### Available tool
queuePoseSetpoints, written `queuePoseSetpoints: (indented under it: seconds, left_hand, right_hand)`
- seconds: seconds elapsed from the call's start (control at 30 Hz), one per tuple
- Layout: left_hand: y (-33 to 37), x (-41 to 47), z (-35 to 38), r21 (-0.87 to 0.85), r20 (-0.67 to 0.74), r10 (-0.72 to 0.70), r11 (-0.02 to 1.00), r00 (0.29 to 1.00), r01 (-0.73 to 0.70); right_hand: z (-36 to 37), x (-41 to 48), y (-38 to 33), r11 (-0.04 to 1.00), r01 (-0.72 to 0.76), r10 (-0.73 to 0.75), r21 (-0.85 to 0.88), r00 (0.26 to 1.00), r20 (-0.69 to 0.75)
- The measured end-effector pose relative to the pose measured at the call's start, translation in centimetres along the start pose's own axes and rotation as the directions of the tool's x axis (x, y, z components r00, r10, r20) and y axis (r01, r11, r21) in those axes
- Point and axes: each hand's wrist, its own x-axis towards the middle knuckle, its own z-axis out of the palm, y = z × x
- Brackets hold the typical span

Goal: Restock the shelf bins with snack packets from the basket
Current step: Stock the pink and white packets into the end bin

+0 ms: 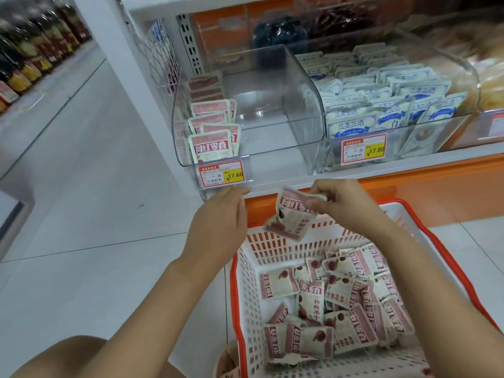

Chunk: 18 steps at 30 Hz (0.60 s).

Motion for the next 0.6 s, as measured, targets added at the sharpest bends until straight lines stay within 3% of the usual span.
queuePoseSetpoints:
  seconds: [0.07,0.17,0.27,0.37,0.47,0.6]
  left_hand:
    - [-0.1,0.1,-1.2,-0.060,-0.143,0.024,0.998,0.989,-0.033]
    - [-0.4,0.7,-2.2,-0.072,-0.215,-0.027,0.997,0.976,0.012]
    - [-0.6,1.2,-2.7,-0.047,-0.185,-0.100,0.995,0.978,0.093]
    - [-0.7,1.4,-2.8,-0.009,-0.139,-0.138,0.990,0.981,0.138]
    - [-0.8,1.4,-2.9,0.011,-0.109,-0.144,0.989,0.984,0.146]
    - [-1.0,1.5,-2.9,0.028,-0.087,-0.142,0.989,0.986,0.145]
  right_hand:
    - [-2.7,-0.9,-3.8,0.993,0.081,-0.075,0.087,0.995,-0.064]
    - [-5.6,-2.3,-8.6,0.970,0.243,-0.236,0.019,0.954,-0.187]
    - [-7.1,-1.3,-11.9,0.925,0.376,-0.371,-0.061,0.854,-0.366]
    - [-7.4,2.6,-14.0,0.900,0.417,-0.426,-0.125,0.785,-0.449]
    - [-6.0,7.5,-15.1,0.912,0.395,-0.407,-0.110,0.837,-0.365]
    - [-1.6,11.9,-15.5,0.931,0.286,-0.306,-0.229,0.950,-0.057]
